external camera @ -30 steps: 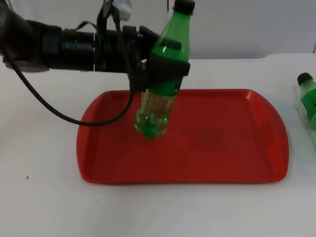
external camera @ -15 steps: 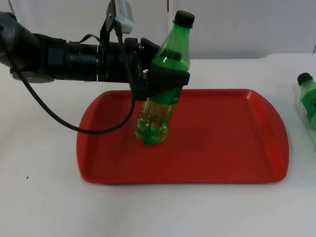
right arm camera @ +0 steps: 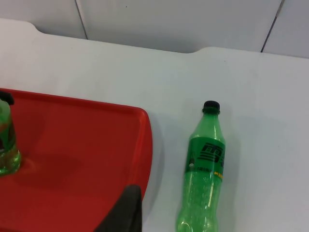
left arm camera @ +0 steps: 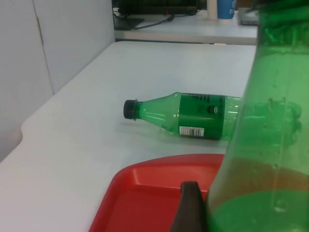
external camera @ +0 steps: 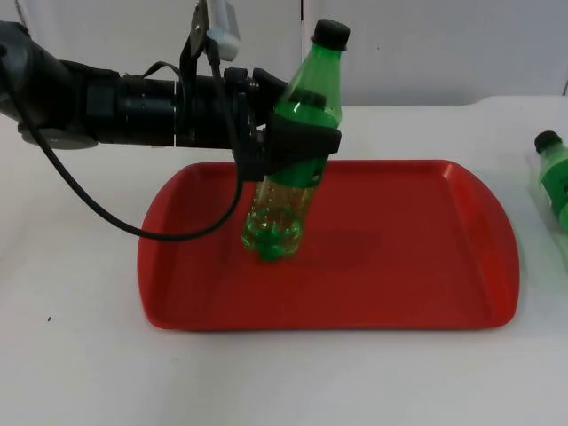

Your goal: Place the bottle upright on the tray.

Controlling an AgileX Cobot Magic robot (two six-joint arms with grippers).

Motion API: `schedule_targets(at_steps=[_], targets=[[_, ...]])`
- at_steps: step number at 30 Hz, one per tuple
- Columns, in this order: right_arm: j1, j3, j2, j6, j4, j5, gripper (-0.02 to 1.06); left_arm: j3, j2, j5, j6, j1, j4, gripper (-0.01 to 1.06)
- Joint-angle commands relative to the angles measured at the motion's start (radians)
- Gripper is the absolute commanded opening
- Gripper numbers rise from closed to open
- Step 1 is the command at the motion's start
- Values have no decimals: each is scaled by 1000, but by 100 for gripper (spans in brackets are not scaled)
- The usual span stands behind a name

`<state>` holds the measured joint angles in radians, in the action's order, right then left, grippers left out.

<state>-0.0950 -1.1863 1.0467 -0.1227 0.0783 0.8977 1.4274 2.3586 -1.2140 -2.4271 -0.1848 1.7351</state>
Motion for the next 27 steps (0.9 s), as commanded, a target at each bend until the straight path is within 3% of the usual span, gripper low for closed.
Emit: schedule_targets(at_steps=[1,2,3,7,8,11,27], targets=[[4,-2,-4,-1,-6,3,105,4,6,-7,-2,0,9,23],[4,-2,-4,-1,-6,3,105,4,6,-7,-2,0,9,30],[4,-2,-4,-1,-6,3,105,4,6,-7,-2,0,9,30],[4,-2,-4,-1,-6,3,105,4,6,-7,-2,0,9,65],[4,-2,-4,-1,-6,3,105,4,6,-7,-2,0,9,65],[4,-2,-4,-1,-6,3,105,4,6,-7,-2,0,9,82],[4,-2,-4,-1,-6,3,105,4,6,-7,-2,0,9,86]])
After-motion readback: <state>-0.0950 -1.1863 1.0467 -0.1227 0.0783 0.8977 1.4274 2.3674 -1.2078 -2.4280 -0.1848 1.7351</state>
